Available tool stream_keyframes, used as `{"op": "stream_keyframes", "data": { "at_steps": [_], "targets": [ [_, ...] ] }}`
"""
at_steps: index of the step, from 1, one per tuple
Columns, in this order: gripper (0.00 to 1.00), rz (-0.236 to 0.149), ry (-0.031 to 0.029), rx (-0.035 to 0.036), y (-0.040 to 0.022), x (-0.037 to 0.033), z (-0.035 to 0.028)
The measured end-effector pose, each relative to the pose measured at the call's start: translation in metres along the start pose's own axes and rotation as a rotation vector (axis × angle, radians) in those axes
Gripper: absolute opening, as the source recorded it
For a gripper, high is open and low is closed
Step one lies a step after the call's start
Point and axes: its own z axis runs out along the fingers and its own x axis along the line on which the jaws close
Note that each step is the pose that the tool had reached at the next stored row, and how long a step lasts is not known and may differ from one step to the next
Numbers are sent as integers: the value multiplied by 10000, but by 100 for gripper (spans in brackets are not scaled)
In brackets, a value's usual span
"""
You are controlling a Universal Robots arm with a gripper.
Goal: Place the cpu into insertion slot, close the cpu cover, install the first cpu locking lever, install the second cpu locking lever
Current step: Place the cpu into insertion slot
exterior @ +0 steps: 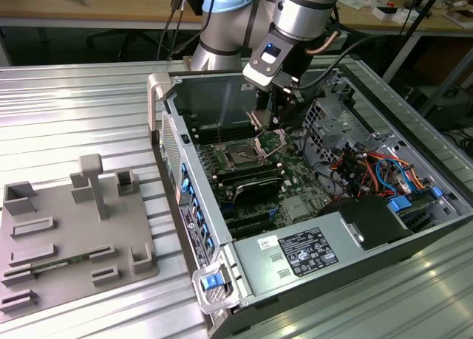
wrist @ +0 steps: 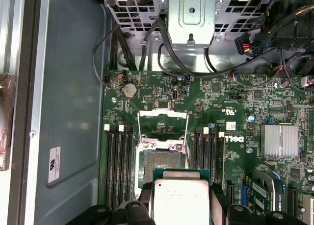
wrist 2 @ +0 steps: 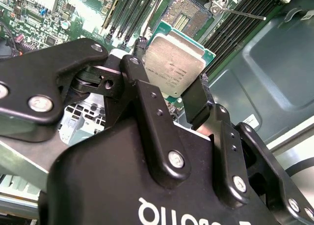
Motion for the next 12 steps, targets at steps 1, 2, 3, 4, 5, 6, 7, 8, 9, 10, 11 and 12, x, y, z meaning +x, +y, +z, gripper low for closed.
{"op": "stream_keyframes", "data": {
  "at_steps": [1,2,3,4,5,6,7,8,9,10,11,12],
  "targets": [
    [55,0,0,0,0,0,0],
    [55,0,0,0,0,0,0],
    [55,0,-1,0,0,0,0],
    [55,5,3,-2,0,1,6],
    [55,38,1,-2,0,0,9],
    [55,115,-4,-2,0,0,13],
    [55,281,-11,-3,-1,0,24],
    [55,317,-13,-3,-1,0,29],
    [55,325,-10,-3,-1,1,32],
    [55,326,-8,-3,-1,1,32],
    [55,326,-7,-3,-1,1,32],
    [55,326,-5,-4,-2,1,33]
  ]
}}
